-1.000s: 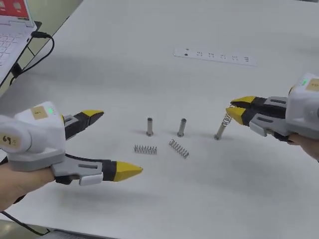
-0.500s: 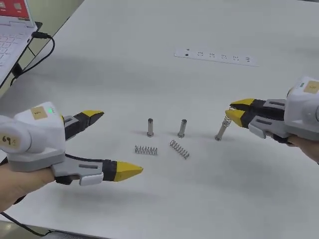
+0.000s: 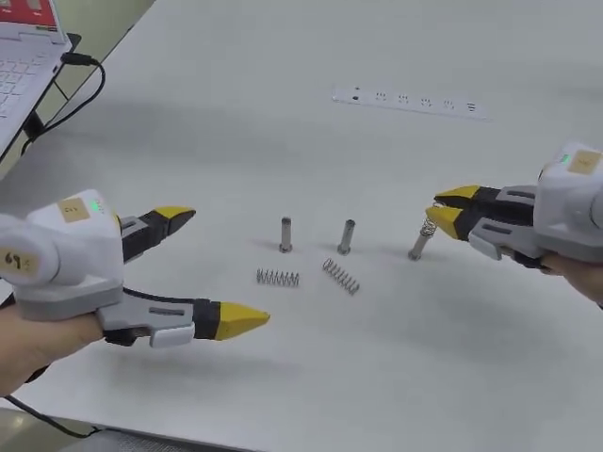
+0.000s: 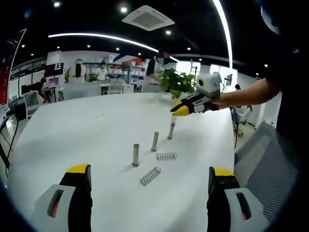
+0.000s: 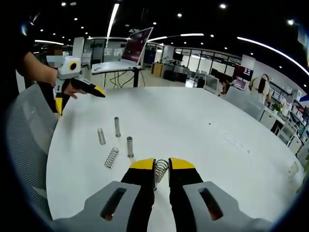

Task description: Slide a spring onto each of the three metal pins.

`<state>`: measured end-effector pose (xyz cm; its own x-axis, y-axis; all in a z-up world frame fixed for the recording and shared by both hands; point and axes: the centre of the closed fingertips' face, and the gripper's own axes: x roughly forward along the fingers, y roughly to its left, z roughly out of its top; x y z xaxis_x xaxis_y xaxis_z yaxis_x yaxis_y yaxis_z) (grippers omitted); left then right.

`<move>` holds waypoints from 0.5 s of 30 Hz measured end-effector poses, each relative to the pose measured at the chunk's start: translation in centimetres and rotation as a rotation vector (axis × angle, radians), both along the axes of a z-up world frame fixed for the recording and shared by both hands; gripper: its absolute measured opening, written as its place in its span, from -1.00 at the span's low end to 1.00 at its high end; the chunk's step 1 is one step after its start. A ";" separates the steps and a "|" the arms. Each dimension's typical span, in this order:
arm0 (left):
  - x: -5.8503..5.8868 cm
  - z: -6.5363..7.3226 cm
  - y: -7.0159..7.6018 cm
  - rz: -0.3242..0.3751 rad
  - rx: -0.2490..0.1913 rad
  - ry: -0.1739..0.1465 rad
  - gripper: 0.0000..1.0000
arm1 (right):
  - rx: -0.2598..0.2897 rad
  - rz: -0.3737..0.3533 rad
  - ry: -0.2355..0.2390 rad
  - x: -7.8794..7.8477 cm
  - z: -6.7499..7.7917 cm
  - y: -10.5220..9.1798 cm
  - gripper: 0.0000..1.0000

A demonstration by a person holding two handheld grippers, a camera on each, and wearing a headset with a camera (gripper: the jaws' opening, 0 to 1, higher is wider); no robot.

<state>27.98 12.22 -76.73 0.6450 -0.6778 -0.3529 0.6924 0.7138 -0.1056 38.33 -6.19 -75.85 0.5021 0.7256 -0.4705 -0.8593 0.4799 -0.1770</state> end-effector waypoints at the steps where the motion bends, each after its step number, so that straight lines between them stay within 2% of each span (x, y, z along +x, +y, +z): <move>1: 0.0 0.0 0.0 0.000 0.000 0.000 0.97 | -0.002 0.000 0.002 0.0 -0.1 0.0 -0.85; 15: -0.2 -0.4 -0.1 -0.001 0.003 0.011 0.97 | -0.054 0.009 0.015 -0.3 -2.3 0.1 -0.84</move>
<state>27.77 12.13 -77.12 0.6402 -0.6777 -0.3618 0.6920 0.7132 -0.1114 38.05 -6.05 -78.14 0.4885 0.7030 -0.5168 -0.8661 0.4624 -0.1896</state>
